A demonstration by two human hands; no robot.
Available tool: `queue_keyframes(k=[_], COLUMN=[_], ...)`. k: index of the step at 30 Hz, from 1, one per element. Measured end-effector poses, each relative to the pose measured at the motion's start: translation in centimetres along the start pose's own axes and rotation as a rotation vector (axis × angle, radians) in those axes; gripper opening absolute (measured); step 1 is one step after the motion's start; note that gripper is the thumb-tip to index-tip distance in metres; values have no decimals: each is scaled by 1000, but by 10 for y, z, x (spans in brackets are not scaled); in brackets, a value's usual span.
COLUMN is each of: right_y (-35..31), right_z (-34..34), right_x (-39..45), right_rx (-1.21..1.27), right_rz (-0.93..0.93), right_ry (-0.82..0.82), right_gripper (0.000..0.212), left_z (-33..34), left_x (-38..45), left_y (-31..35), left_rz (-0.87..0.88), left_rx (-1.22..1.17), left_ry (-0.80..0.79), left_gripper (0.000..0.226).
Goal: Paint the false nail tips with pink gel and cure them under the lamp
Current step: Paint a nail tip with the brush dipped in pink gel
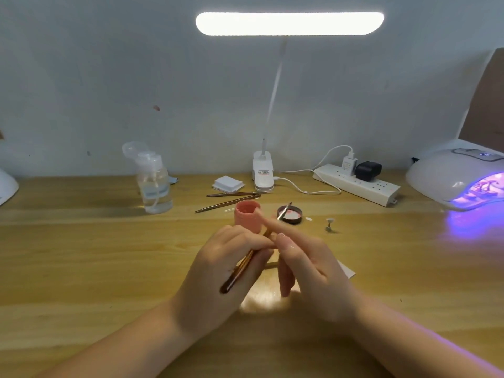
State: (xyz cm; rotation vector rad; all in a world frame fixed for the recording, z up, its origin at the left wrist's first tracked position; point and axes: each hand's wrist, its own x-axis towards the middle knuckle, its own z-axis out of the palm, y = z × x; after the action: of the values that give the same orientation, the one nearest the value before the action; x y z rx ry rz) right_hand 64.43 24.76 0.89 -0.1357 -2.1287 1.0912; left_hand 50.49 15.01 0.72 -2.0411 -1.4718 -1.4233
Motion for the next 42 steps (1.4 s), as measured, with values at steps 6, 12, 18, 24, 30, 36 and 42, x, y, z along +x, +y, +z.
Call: queue_keyframes(k=[6, 12, 18, 24, 30, 36, 42], right_y=[17, 44, 39, 44, 45, 39, 38], right_z=[-48, -85, -72, -70, -66, -60, -49], right_x=[11, 6, 11, 11, 11, 8, 7], right_rx=[-347, -626, -594, -590, -541, -660, -433], right_rz=[-41, 220, 327, 345, 324, 150, 158], right_ry=[309, 94, -105, -98, -52, -18, 236], right_gripper=[28, 28, 49, 22, 16, 9, 8], left_z=[-1, -3, -5, -9, -12, -13, -25], left_x=[-2, 0, 0, 8, 12, 14, 38], left_y=[-3, -9, -14, -15, -18, -20, -28], left_rz=[-281, -488, -594, -632, -655, -671, -724], left_rx=[-168, -346, -373, -319, -261, -258, -310], left_ry=[159, 260, 316, 357, 386, 344, 348], left_gripper=[18, 20, 6, 5, 7, 5, 9])
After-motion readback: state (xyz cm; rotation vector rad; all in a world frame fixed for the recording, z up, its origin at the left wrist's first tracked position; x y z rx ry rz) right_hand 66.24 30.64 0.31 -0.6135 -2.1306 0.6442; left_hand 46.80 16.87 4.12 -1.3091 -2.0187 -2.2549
